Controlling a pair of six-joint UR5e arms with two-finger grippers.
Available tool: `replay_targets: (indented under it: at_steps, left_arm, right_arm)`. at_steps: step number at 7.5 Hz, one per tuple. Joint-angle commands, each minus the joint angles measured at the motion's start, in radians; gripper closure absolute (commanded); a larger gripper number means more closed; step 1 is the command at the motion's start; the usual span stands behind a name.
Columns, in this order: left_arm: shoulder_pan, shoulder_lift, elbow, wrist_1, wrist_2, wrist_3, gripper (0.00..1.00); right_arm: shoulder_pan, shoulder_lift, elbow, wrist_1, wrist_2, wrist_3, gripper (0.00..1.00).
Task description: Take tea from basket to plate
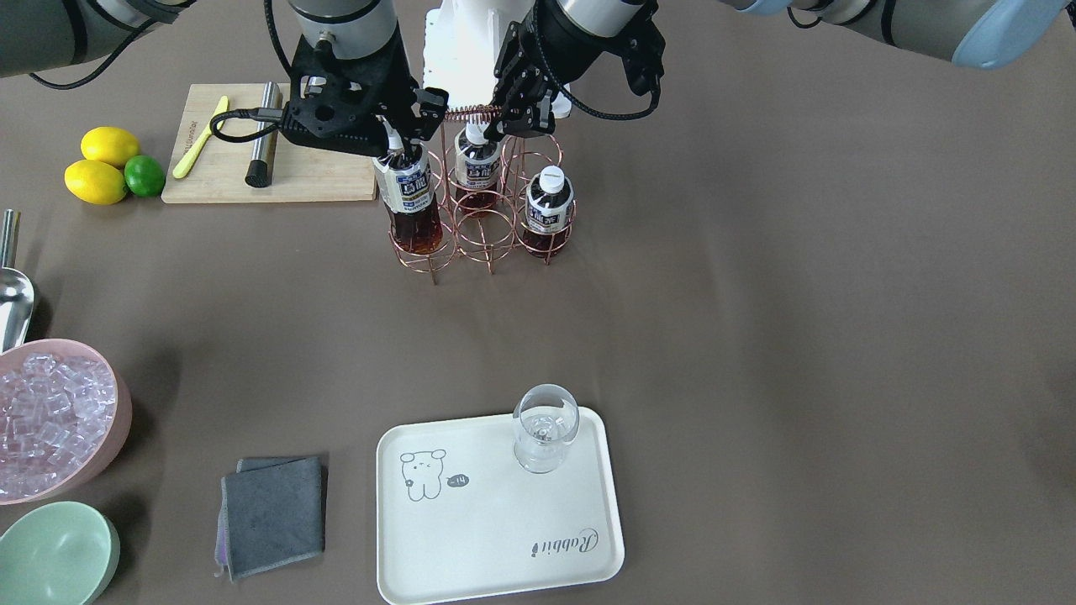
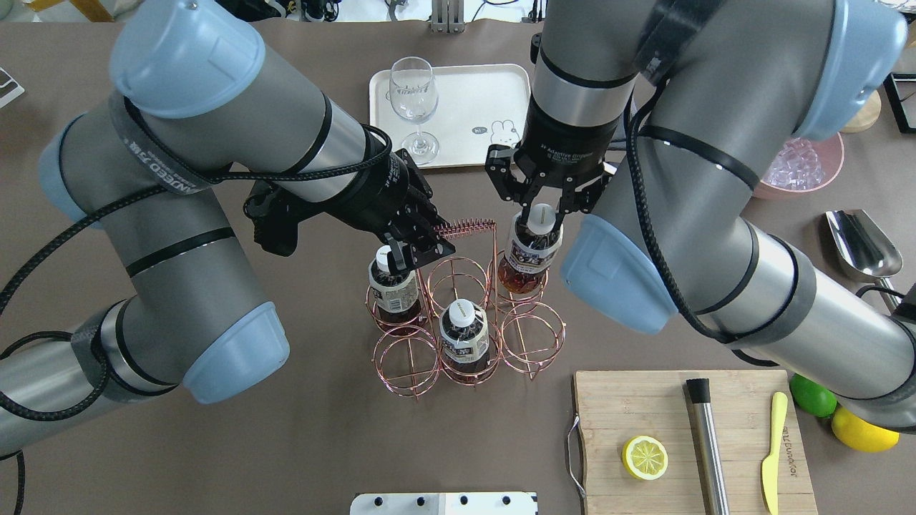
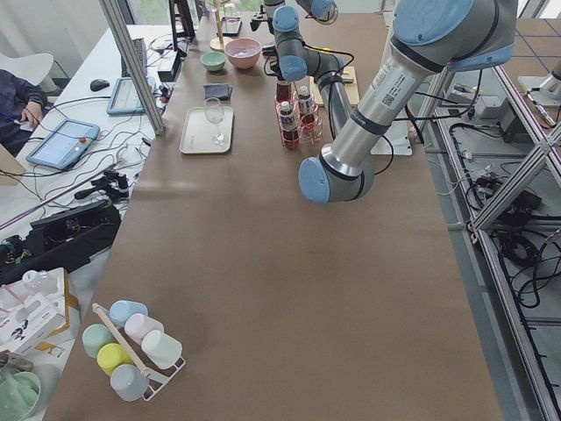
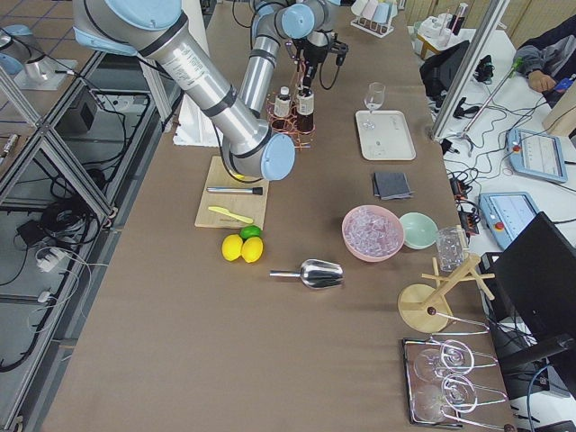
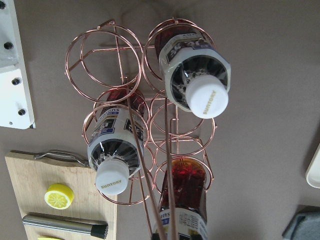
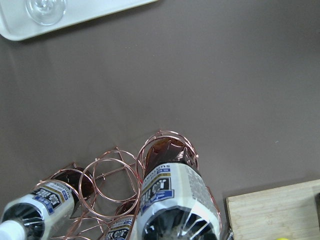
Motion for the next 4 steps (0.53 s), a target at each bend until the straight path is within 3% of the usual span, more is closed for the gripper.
replay_targets:
  at_steps: [1, 3, 4]
  left_arm:
    - [-0.001, 0.0, 0.0, 0.0, 0.0, 0.0, 1.0]
    - [-0.001, 0.0, -0.002, 0.0, 0.0, -0.002, 1.0]
    - [-0.001, 0.0, -0.002, 0.0, 0.0, 0.0, 1.0]
  right_arm:
    - [0.101, 0.144, -0.181, 0.004, 0.044, -0.066, 1.0]
    - [0.195, 0.29, -0.445, 0.051, 0.087, -0.228, 1.0]
    - [0.223, 0.296, -0.529, 0.145, 0.11, -0.238, 1.0]
